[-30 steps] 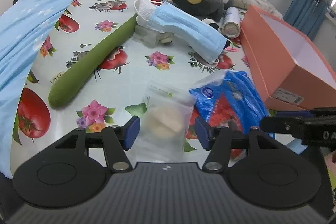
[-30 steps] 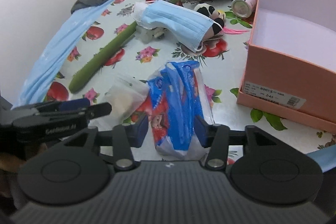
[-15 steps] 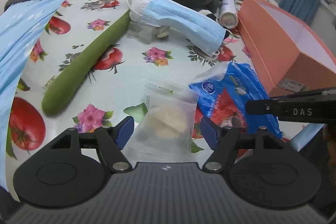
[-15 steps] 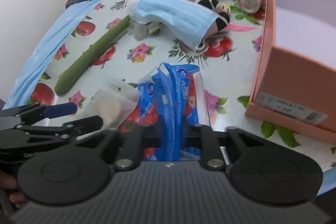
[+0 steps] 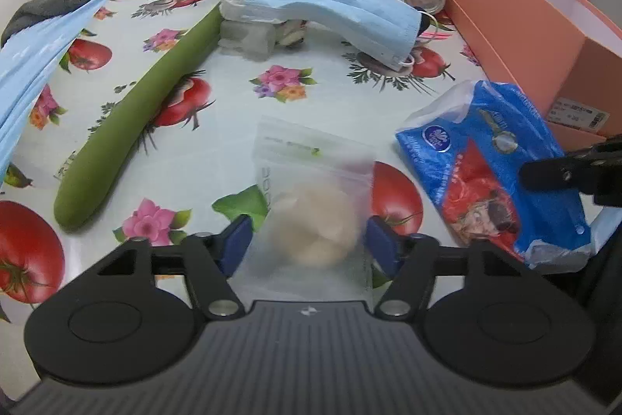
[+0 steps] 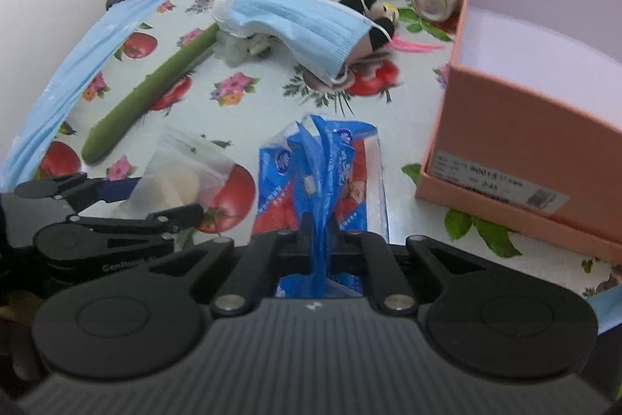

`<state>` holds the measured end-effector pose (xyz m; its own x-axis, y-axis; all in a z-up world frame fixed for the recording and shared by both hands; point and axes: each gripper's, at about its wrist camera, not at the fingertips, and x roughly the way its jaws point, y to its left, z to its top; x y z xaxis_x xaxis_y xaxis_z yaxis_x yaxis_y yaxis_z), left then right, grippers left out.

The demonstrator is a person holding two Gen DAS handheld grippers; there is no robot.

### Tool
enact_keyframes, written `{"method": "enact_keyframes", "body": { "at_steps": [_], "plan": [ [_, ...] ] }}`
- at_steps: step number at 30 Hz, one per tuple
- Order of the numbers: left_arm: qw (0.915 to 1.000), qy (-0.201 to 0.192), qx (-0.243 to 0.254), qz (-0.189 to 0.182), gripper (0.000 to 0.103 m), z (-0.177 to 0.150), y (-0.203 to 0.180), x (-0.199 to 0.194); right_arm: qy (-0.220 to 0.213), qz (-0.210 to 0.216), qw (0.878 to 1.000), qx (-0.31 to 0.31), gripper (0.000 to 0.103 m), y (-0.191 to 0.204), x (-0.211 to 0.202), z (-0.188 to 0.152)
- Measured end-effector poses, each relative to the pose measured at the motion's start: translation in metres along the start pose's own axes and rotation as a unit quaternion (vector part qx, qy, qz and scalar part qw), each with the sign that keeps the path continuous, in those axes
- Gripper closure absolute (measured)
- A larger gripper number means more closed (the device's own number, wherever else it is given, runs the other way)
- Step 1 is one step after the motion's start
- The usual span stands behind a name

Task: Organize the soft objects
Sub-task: 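Close the left tool on the zip bag while the right tool grips the wipe pack, then carry the zip bag and wipe pack together over the pink box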

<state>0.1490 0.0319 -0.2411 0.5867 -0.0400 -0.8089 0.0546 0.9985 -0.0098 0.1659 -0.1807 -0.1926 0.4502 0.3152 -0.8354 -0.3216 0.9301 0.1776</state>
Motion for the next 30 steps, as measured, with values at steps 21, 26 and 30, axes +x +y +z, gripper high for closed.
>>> {"method": "enact_keyframes", "body": {
  "at_steps": [21,26,30],
  "plan": [
    [0.9961,-0.04,-0.078,-0.001,0.063,0.01,0.002,-0.044,-0.053,0.016,0.998,0.008,0.098,0.008,-0.029,0.004],
    [0.993,-0.065,-0.098,-0.003,0.062,0.02,0.005,-0.074,-0.081,0.018,0.997,0.003,0.098,0.015,-0.051,0.01],
    [0.9906,-0.091,-0.102,-0.002,0.062,0.03,0.005,-0.102,-0.108,0.019,0.994,0.002,0.098,0.021,-0.073,0.017]
  ]
}}
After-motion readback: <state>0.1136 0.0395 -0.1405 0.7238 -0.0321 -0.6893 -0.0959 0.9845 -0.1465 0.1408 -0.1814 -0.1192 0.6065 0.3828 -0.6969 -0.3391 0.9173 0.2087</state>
